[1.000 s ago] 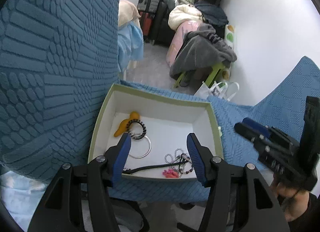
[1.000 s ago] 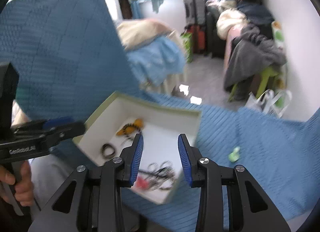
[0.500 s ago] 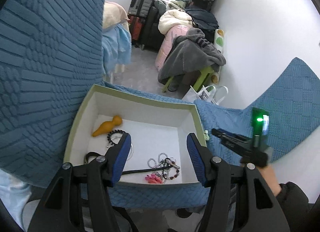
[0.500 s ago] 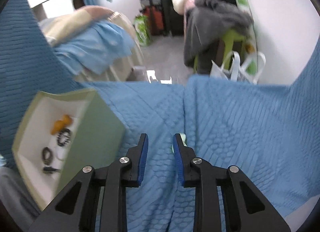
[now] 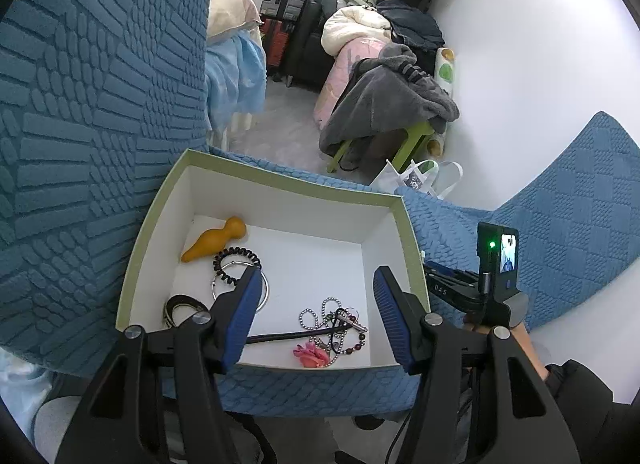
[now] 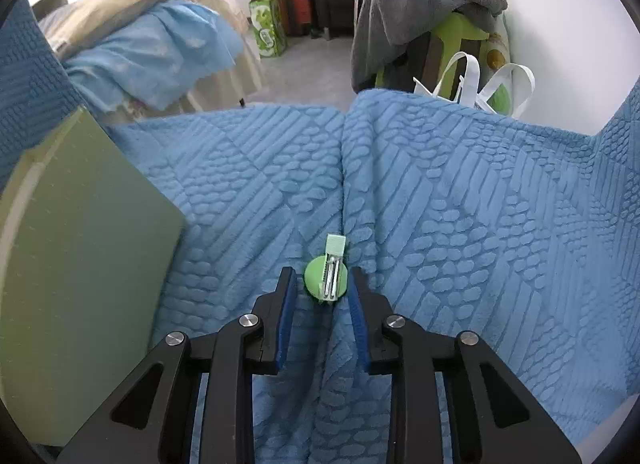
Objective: Organize jewelry
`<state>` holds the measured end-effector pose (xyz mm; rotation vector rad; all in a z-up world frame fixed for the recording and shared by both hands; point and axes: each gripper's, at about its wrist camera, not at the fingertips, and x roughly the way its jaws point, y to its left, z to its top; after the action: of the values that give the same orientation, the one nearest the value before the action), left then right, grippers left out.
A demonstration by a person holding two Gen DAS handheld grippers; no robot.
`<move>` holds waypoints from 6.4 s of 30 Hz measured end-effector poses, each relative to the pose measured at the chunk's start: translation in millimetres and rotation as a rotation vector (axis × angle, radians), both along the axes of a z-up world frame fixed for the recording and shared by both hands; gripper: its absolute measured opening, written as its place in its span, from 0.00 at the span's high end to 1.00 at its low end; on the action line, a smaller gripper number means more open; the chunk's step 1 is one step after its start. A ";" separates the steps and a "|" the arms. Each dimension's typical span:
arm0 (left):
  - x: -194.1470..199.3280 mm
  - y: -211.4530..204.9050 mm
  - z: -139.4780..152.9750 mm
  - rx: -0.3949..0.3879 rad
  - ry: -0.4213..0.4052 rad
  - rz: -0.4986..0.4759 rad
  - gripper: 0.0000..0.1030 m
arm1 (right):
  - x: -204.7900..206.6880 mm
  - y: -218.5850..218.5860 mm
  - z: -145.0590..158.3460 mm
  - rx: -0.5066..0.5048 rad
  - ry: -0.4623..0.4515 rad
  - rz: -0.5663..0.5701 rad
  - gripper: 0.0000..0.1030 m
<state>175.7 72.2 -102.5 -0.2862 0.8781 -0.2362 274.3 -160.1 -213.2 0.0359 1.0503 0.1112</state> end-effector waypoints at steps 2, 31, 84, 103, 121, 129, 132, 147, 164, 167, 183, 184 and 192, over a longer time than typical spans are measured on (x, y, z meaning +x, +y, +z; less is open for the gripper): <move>0.2 -0.2 -0.3 0.003 0.002 -0.001 0.43 | 1.9 3.2 -1.0 -0.019 -0.001 0.004 0.76; -3.2 3.6 3.8 0.028 -0.002 -0.004 0.43 | -51.5 56.8 130.3 0.071 -0.216 0.078 0.80; -102.4 0.8 150.9 0.086 -0.263 -0.014 0.42 | -238.3 33.3 319.1 0.118 -0.549 -0.010 0.32; -137.3 -4.0 133.1 0.143 -0.217 -0.021 0.40 | -286.4 43.3 290.9 0.107 -0.503 -0.053 0.22; -148.0 -8.8 108.9 0.188 -0.157 -0.021 0.18 | -290.9 53.6 252.8 0.081 -0.406 -0.080 0.01; -148.0 -6.2 105.0 0.201 -0.139 -0.001 0.13 | -288.1 47.8 250.0 0.065 -0.397 -0.099 0.01; -148.6 -5.0 105.5 0.206 -0.139 0.011 0.13 | -287.9 49.4 250.8 0.063 -0.396 -0.094 0.01; -148.4 -4.3 100.9 0.215 -0.128 0.016 0.12 | -290.5 49.0 245.8 0.064 -0.380 -0.097 0.01; -146.0 -1.8 97.0 0.216 -0.111 0.010 0.12 | -290.2 50.8 248.1 0.063 -0.385 -0.092 0.01; -146.2 -1.8 96.7 0.218 -0.112 0.014 0.12 | -290.3 50.1 248.4 0.061 -0.387 -0.096 0.01; -146.3 -2.3 98.7 0.228 -0.109 0.018 0.12 | -288.7 52.8 246.4 0.063 -0.377 -0.090 0.01; -146.3 -2.0 99.0 0.228 -0.111 0.017 0.12 | -289.1 53.2 246.9 0.060 -0.379 -0.091 0.01; -146.6 -3.0 98.8 0.230 -0.110 0.015 0.12 | -291.0 54.2 248.6 0.058 -0.385 -0.100 0.01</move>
<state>29.2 69.2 -3.7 -0.0645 0.7862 -0.1338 -16.7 -105.9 35.4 0.1151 0.6588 0.0544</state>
